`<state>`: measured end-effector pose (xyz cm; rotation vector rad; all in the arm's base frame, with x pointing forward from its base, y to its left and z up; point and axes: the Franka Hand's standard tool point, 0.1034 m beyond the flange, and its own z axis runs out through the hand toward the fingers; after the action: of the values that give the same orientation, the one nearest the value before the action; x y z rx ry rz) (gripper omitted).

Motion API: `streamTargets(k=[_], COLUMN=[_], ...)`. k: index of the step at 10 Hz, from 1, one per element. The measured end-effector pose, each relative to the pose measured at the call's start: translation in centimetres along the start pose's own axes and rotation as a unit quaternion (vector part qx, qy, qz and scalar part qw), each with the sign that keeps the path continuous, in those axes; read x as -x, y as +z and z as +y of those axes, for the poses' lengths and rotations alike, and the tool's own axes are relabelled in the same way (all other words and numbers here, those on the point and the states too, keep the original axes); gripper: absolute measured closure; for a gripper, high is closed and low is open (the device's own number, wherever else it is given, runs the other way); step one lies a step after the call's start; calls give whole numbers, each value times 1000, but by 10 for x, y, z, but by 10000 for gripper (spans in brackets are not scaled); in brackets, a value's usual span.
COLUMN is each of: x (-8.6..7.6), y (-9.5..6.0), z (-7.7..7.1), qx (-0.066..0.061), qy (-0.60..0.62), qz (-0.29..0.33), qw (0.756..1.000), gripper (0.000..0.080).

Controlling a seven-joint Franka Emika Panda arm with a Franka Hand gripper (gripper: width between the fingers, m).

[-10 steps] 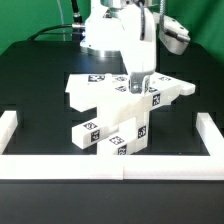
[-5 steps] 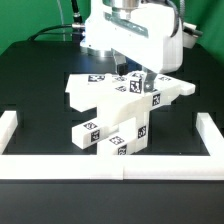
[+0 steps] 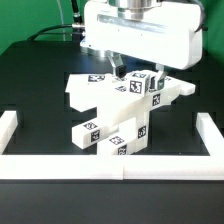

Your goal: Assemble chair

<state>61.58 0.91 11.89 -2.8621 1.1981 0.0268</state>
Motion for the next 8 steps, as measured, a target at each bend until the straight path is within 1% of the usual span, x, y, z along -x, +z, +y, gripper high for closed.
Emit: streamTargets(k=[1, 3, 4, 5, 6, 7, 8], x=[0, 0, -1, -2, -2, -2, -2], y=[-2, -2, -2, -2, -2, -2, -2], z=[-2, -2, -1, -1, -1, -1, 0], qx=[3, 3, 5, 7, 7, 7, 7], qy=[-20, -94, -136, -174, -159, -159, -159], qz=[2, 3, 5, 6, 6, 6, 6], qw=[1000, 996, 991, 985, 987, 987, 987], gripper=[151, 151, 179, 179, 357, 517, 517])
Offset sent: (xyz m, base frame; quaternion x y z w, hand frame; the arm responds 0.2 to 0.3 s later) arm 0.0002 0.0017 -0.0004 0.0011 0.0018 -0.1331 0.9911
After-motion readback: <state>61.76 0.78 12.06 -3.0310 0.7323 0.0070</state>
